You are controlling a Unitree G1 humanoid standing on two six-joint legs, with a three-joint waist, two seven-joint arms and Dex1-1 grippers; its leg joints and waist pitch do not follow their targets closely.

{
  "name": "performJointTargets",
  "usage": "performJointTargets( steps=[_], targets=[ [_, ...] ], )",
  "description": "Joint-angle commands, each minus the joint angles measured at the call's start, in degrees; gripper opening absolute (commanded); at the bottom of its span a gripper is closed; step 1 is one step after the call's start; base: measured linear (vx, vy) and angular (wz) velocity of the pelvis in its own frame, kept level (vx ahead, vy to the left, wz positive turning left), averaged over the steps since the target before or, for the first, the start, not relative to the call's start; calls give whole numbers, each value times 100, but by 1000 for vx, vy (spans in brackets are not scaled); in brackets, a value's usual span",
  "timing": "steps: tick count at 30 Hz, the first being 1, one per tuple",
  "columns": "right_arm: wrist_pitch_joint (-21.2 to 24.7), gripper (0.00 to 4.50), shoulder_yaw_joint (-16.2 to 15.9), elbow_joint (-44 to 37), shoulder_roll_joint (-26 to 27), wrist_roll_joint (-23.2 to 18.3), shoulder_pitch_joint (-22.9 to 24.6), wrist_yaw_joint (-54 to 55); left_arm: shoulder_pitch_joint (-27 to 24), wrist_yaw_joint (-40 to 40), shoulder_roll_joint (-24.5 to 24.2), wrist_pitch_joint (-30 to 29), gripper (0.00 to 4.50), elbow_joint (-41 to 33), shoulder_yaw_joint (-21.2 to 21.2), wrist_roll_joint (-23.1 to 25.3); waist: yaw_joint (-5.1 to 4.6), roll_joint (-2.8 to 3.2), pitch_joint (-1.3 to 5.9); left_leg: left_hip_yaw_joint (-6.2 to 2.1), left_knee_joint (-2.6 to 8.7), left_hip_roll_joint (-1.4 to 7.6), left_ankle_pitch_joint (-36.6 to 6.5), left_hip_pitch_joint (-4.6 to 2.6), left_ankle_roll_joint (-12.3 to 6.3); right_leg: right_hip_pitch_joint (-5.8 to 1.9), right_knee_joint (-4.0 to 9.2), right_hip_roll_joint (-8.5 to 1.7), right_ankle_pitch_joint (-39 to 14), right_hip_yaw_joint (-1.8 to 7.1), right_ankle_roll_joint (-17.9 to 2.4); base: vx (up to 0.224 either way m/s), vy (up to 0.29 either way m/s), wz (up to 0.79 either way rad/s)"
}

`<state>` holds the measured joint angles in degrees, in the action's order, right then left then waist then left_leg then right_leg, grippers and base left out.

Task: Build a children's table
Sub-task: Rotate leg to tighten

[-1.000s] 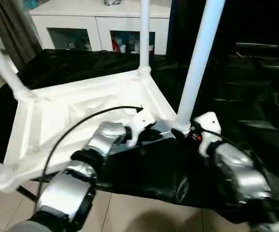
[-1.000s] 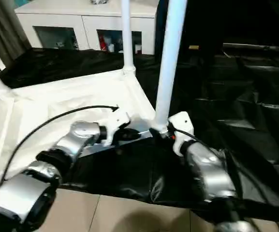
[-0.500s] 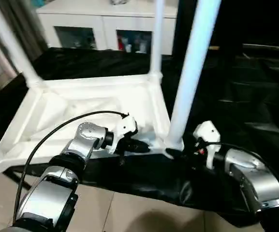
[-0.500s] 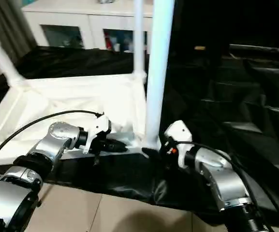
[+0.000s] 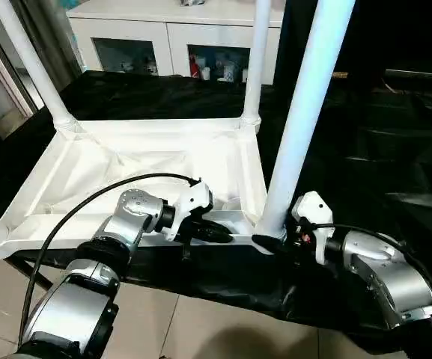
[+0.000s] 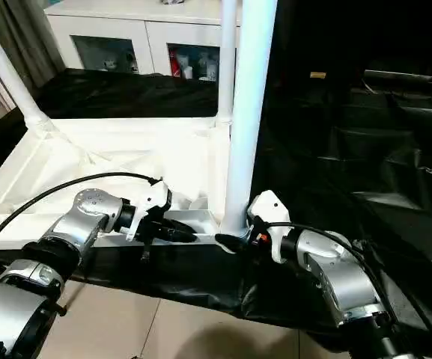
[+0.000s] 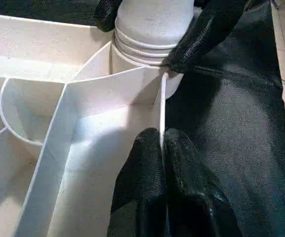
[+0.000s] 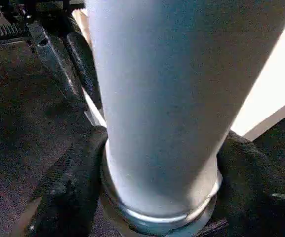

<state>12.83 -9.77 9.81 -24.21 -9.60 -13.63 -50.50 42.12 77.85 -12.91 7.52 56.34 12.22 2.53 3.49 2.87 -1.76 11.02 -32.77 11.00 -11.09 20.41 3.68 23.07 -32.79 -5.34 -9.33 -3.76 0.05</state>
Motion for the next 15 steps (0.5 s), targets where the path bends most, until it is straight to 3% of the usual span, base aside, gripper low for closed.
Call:
performJointTargets(
  steps=[1,4,6,9,10,15],
  targets=[
    [-63,280,-131,38,59,6,-55,-82,-103,97,66,-39,0,-124,-1,-140,11,-138,292,-55,338,206,-1011,9,-545,-301,346,-298,-1417,203,-1287,0,0,0],
    [-75,277,-83,72,141,-19,-18,19,-127,79,53,-45,0,-146,4,-123,8,-133,296,-52,333,203,-1005,9,-549,-299,342,-297,-1382,202,-1302,0,0,0],
    [-109,275,32,231,326,11,9,357,-81,-395,114,-7,0,-29,-10,5,3,-128,288,-54,339,200,-1042,12,-529,-297,352,-296,-1458,199,-1286,0,0,0],
    [-185,274,108,379,500,100,26,716,-7,-872,217,16,0,115,-39,102,-32,-135,262,-62,360,184,-1321,-6,-401,-270,415,-297,-1977,201,-1155,0,0,0],
    [-193,274,186,522,672,179,13,1096,44,-1184,303,18,0,207,-50,161,-53,-114,246,-66,372,177,-1451,-27,-319,-240,456,-293,-2240,202,-1061,0,0,0],
    [-227,274,491,1146,1535,335,-186,2583,320,-2537,831,-138,0,606,-38,398,-150,-116,228,-101,403,148,-1840,-69,-128,-205,523,-287,-2782,185,-863,0,0,0]
  ],
)
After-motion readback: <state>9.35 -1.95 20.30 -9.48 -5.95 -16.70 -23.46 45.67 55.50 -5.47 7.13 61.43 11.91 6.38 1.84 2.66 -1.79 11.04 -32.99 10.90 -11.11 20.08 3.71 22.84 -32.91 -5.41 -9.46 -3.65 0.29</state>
